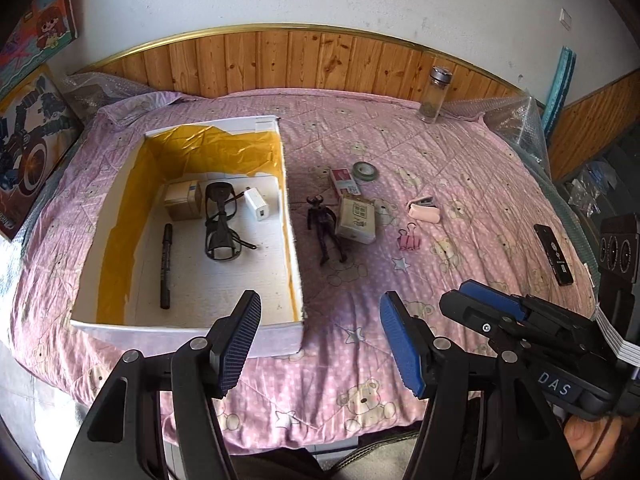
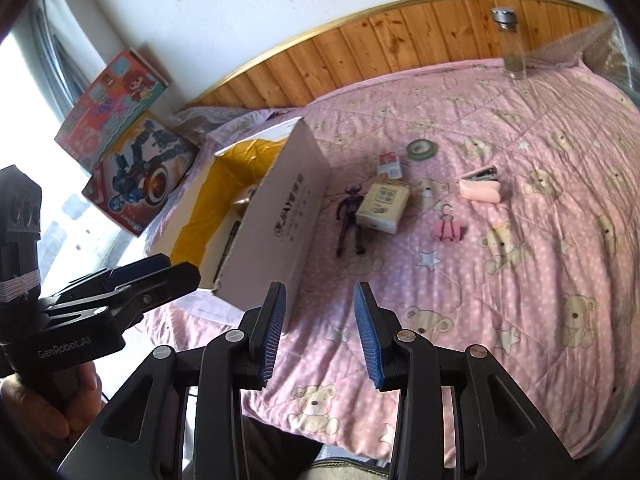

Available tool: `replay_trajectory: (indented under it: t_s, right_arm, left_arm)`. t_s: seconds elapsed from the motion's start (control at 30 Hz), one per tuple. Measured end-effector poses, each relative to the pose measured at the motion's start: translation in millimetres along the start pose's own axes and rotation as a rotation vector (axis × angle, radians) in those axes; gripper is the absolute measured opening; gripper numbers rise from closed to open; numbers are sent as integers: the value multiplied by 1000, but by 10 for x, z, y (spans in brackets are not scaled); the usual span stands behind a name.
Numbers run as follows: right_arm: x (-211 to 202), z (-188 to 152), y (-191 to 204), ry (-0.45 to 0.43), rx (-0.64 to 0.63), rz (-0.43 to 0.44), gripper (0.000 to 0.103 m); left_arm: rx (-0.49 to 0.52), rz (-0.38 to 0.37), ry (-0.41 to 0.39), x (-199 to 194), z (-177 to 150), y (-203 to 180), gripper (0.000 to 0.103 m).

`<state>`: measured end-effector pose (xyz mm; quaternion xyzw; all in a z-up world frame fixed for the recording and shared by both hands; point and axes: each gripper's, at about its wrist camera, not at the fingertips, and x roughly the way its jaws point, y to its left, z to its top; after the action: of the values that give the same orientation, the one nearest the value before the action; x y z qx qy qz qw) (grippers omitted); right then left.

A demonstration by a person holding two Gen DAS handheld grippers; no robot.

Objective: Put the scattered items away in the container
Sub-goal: 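Move both tools back toward the tissue pack and binder clip, then grasp the tissue pack with the left tool while the right tool grasps the binder clip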

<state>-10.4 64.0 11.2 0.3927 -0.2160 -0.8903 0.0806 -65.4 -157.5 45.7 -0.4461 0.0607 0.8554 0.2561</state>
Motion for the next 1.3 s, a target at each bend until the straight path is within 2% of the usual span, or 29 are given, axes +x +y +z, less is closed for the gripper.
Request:
replay_trajectory:
  t_s: [0.23,0.43,0.57,0.67,0.77,0.93,1.1,1.17,1.3]
  right_arm:
    - [30,67,-467,4,94,-49,38]
    - [153,159,-738,26,122,-93,38]
    - [358,297,-845,45,113,-123,38]
    - [575,406,-894,66,94,-151,41]
    - [832,478,-945,97,81,-173,45]
    - [1210,543,-1012,125,56,-209,46]
    - [1522,523,-1021,135,-18,-253,46]
    - [1539,517,-1012,120,-56,-287,35]
    - [1439,524,-1114,114,-19,-295,35]
  left_arm:
    - [43,-59,43,417,174,-432,66]
    - [59,-59,73,876,374,-627,67]
    - [46,-25,99,1253,482,-614,68]
    - [-8,5,111,1507,564,-522,68]
    - [-80,5,122,1699,637,-397,68]
    - [-130,7,132,1913,714,-262,68]
    - [-134,-16,145,2071,733,-251,68]
    - [-113,-19,150,2139,736,-285,68]
    - [-70,-3,164,2319,731,-337,68]
